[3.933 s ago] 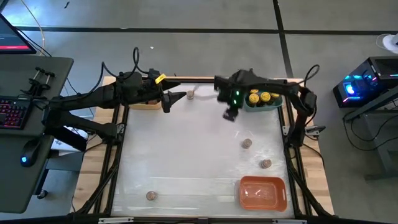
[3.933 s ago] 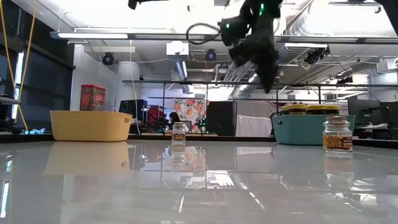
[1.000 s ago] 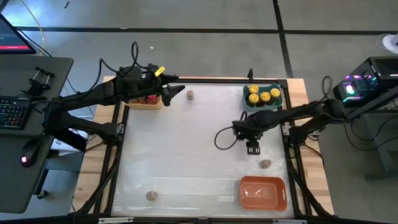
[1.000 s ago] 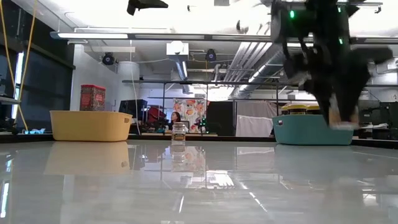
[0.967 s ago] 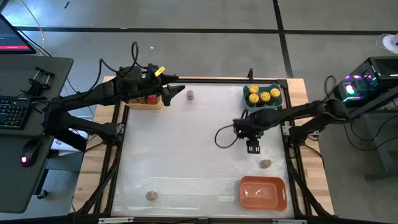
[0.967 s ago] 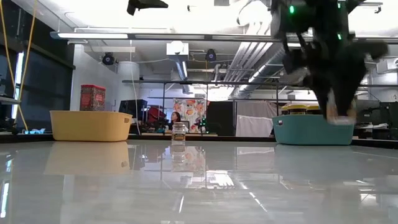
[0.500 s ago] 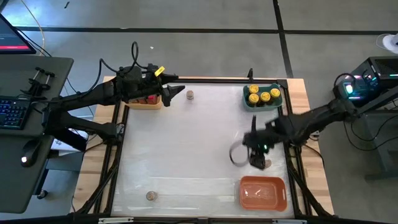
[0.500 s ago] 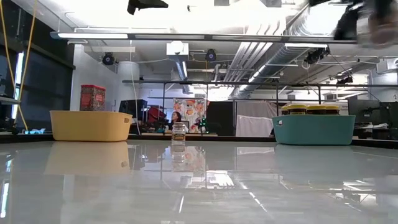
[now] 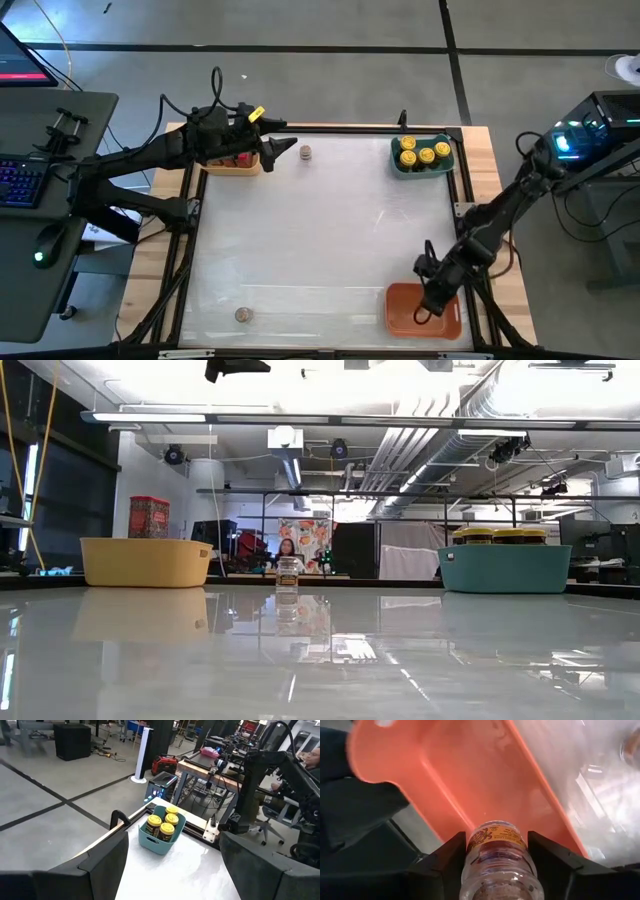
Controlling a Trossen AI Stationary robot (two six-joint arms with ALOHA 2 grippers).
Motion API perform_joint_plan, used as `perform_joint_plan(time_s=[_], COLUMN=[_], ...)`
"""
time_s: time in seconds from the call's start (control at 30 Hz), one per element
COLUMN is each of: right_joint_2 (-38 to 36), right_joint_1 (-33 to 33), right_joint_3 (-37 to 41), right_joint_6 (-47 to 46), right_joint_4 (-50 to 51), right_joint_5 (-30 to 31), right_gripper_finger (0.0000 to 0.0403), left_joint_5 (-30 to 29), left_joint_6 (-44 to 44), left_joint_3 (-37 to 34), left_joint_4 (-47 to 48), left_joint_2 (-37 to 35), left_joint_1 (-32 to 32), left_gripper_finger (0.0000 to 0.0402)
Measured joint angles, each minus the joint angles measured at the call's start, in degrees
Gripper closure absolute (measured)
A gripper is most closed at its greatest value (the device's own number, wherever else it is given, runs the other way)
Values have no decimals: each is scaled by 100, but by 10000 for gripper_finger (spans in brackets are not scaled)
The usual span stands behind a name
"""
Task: Sort spices by type
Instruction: Put the top right brown seasoning bottle into the orange bin
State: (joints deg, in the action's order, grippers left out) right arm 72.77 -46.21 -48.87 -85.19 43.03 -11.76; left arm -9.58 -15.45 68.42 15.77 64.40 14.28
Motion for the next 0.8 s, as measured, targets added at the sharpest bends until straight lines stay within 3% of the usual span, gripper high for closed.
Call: perform_joint_plan(time_s=[0.43, 0.8], right_joint_2=[3, 3], right_joint_1=[-361, -381], right_joint_3=[736, 824], right_joint_6=[-1202, -1233], right_joint_4=[-410, -409], right_joint_5=[288, 378], right_gripper_finger=[218, 197], left_joint_5=[-4, -22], left_joint_6=[-95, -96], left_joint_3=[0, 0], left_joint_4=[0, 0], left_joint_2=[0, 0], left_joint_1=[0, 0], left_gripper_finger=[101, 101])
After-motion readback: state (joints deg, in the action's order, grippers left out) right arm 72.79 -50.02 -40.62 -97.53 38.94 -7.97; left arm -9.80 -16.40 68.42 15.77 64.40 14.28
